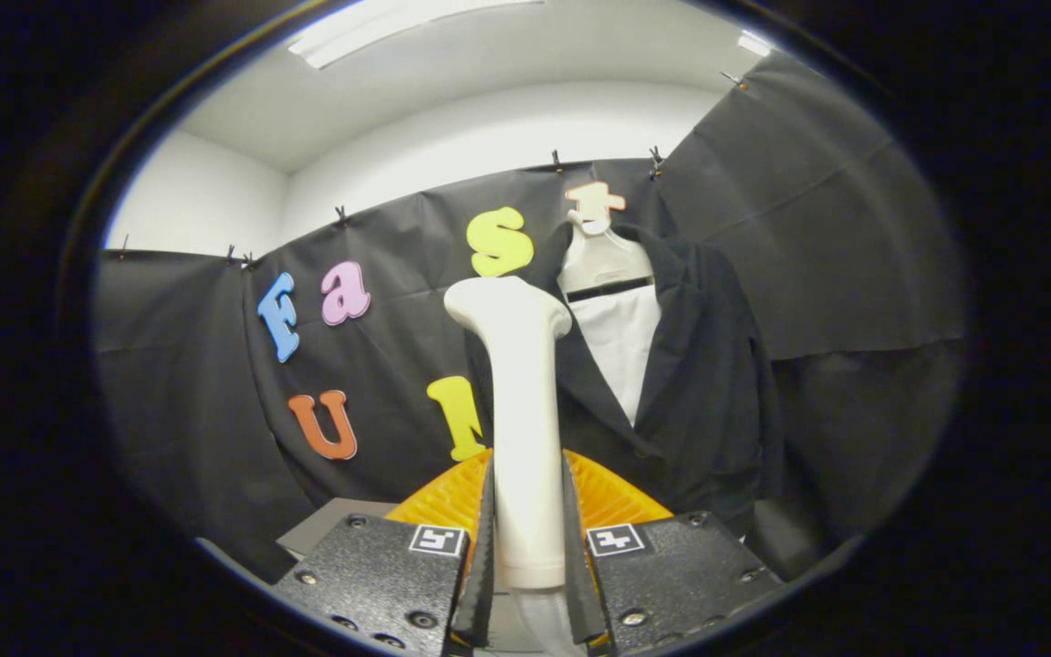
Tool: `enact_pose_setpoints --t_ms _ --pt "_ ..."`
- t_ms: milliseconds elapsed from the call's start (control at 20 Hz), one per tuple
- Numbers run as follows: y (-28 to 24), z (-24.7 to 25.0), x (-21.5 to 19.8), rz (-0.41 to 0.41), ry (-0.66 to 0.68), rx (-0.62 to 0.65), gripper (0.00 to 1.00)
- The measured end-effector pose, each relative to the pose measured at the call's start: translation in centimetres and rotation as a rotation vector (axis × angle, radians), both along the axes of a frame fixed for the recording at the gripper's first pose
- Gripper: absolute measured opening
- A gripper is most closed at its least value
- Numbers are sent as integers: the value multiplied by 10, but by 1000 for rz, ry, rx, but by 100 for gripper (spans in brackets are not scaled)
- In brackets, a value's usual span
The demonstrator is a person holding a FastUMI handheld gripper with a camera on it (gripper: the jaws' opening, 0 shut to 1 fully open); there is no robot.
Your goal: Iron the clothes twice with a garment steamer, once on the left side and once on the right side.
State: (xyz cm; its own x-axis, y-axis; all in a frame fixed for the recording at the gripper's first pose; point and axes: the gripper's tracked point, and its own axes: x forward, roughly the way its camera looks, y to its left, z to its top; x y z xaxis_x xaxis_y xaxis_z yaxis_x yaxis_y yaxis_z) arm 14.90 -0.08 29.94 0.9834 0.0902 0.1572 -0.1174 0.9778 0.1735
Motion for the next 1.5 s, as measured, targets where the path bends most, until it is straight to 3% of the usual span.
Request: enact_pose_setpoints --t_ms 450,1500 --pt "-8 7 39 5 9 -58 36" --pt "-36 -79 60 -18 163 -87 36"
